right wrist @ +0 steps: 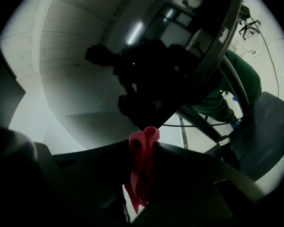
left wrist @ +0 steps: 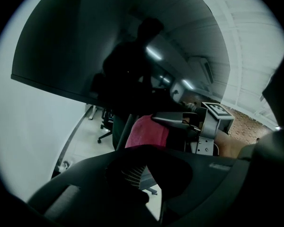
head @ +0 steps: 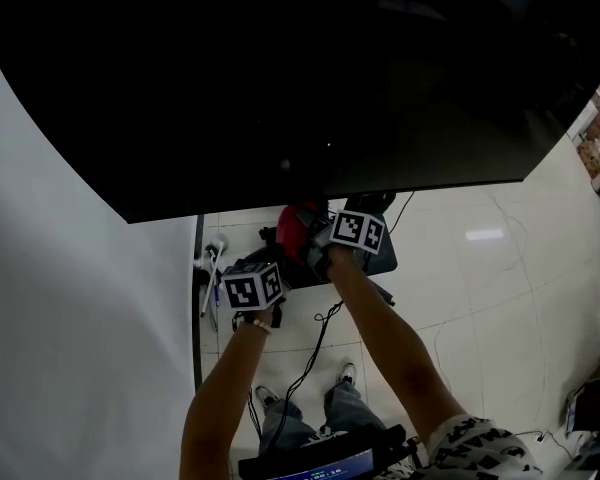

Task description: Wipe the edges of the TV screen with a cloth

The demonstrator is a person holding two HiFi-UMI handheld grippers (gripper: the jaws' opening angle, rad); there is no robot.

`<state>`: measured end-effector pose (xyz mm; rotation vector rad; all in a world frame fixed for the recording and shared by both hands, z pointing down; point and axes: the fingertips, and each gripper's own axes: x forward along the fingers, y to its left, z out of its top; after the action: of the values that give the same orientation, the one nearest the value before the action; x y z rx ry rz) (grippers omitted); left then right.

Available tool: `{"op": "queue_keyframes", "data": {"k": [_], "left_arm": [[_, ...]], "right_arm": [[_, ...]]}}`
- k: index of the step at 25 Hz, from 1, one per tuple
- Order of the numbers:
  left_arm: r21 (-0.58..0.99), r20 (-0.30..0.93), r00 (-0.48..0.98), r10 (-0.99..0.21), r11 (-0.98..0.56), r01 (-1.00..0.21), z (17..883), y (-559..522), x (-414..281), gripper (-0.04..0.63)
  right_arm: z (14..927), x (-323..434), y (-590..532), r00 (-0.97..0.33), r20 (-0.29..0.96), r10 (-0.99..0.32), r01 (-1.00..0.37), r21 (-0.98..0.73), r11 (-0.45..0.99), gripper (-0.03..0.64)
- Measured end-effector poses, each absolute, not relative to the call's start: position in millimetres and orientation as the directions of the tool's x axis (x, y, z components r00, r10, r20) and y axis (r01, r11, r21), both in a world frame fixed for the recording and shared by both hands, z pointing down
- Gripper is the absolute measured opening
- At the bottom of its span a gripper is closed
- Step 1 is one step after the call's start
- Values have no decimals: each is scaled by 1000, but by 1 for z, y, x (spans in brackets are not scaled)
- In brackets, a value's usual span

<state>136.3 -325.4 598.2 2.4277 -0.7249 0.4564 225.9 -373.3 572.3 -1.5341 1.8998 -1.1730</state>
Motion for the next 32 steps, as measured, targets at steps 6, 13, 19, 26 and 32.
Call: {"op": "queue_keyframes", "data": {"k": [6,13,19,26,32], "left_arm": [[407,479,772,-418,-673,-617,602,-305,181,-3],[389,487,752,-444,-661,-642,602,-293,227,-2],[378,478,772,-418,-696,-611,588,-280,254,-3],[374,464,806,-367,-743,-554,584,-275,266,-3],[376,470,815,-340,-758,-533,588,-265,287,-3]], "right_arm": [[570,278,-353,-254,191,-948,-605,-796,2,86],[566,324,-341,-211,230,-950,-706,-708,-15,87],[568,352,-329,-100,260,-960,-753,-650,-98,87],[576,388,-321,8,300,-954,-811,-556,-181,87],[583,438,-301,56,320,-946,-797,-557,-236,87]]}}
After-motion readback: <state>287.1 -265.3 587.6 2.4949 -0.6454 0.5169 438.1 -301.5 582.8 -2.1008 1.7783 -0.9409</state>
